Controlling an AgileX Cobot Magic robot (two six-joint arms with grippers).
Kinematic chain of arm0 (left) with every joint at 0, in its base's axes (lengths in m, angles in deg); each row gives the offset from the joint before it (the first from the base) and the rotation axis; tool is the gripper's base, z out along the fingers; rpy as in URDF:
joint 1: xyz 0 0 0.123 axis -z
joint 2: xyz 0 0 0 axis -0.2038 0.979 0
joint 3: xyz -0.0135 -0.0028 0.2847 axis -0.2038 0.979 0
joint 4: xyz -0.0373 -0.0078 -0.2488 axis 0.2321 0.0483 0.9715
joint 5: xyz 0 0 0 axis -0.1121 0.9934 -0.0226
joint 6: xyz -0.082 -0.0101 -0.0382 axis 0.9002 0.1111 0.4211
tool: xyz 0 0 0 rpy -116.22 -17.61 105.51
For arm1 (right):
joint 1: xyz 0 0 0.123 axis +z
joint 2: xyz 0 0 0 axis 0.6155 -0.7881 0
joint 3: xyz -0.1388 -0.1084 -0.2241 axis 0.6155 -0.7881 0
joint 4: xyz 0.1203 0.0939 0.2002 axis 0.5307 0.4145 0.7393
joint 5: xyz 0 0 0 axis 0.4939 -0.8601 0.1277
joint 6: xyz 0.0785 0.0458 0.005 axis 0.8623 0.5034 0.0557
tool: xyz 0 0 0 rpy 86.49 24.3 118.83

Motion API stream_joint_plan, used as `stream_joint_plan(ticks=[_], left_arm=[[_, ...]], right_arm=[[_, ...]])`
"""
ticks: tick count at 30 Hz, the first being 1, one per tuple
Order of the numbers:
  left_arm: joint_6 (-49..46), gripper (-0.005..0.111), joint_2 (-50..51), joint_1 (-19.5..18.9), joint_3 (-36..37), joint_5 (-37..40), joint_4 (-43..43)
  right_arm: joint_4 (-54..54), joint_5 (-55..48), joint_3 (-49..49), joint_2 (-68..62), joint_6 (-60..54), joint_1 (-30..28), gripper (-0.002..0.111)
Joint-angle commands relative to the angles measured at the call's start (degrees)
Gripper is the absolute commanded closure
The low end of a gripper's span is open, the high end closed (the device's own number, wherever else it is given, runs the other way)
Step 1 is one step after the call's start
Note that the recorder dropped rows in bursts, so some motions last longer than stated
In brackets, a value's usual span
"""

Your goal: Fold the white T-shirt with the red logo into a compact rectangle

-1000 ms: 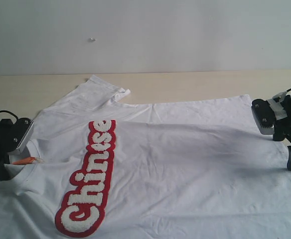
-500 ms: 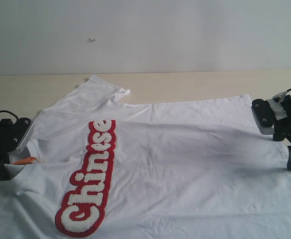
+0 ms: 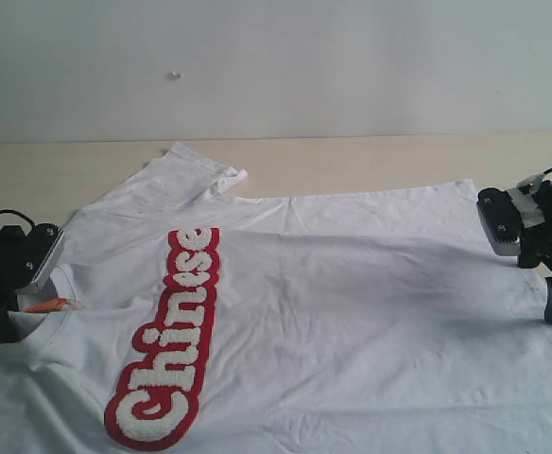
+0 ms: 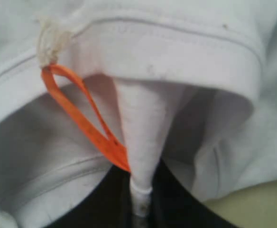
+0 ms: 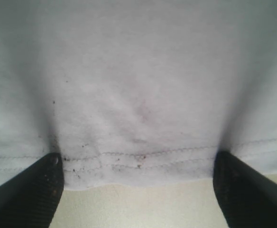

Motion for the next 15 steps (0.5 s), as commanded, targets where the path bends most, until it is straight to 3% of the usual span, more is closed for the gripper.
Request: stream_joint_plan(ticks=[1, 5, 8, 15], left_arm=[[-0.25, 0.107, 1.64, 0.00, 1.20, 0.04, -0.69], [-0.25, 0.107, 1.64, 0.00, 1.20, 0.04, -0.69], [-0.25, 0.107, 1.64, 0.00, 1.20, 0.04, -0.69], [-0.25, 0.107, 1.64, 0.00, 1.20, 0.04, -0.69]], right_arm=[[0.29, 0.35, 0.12, -0.70, -0.17, -0.38, 0.026], [0.29, 1.67, 0.12, -0.70, -0.17, -0.38, 0.030], [0.29, 2.18, 0.12, -0.70, -0.17, -0.25, 0.040], [0.29, 1.58, 0.12, -0.70, -0.01, -0.24, 0.090]])
